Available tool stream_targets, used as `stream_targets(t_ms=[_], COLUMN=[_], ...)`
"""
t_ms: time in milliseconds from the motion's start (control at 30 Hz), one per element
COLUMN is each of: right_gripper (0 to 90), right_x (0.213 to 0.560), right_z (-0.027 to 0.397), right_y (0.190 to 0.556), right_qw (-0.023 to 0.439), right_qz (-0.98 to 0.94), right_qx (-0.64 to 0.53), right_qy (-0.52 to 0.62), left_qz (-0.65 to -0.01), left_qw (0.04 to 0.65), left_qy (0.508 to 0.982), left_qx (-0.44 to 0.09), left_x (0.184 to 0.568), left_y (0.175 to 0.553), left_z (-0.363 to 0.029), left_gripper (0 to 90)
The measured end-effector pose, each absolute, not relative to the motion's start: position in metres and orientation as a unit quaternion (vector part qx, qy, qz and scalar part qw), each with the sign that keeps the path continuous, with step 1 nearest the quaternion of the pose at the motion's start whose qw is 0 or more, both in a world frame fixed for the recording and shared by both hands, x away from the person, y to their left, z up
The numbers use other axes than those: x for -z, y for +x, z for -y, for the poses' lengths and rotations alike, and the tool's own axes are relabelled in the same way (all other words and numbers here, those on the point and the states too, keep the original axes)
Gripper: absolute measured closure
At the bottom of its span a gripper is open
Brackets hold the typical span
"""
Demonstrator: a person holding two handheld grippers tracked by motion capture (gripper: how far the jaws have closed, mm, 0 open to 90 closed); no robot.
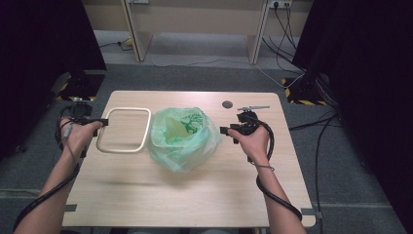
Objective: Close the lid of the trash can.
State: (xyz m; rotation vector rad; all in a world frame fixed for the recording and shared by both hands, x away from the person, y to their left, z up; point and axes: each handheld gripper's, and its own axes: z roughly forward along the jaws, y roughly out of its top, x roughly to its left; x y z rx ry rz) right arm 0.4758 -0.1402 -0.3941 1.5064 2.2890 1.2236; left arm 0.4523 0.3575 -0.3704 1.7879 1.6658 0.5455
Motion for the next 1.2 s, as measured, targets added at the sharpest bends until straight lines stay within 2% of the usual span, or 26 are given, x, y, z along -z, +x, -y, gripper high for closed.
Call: stream_targets(t_ms=[1200], right_gripper=[47.5], right_x=[0.393], right_z=[0.144], right_y=[0.475], right_qw=[0.07], right_qz=[-0.757], right_qx=[-0.412], right_qy=[0.502], left_qz=[-0.61], left_qw=[0.321], left_qy=[0.697], left_qx=[-0.2], left_x=[0.36], left_y=[0.468], left_z=[-0.315], left_gripper=[81.1])
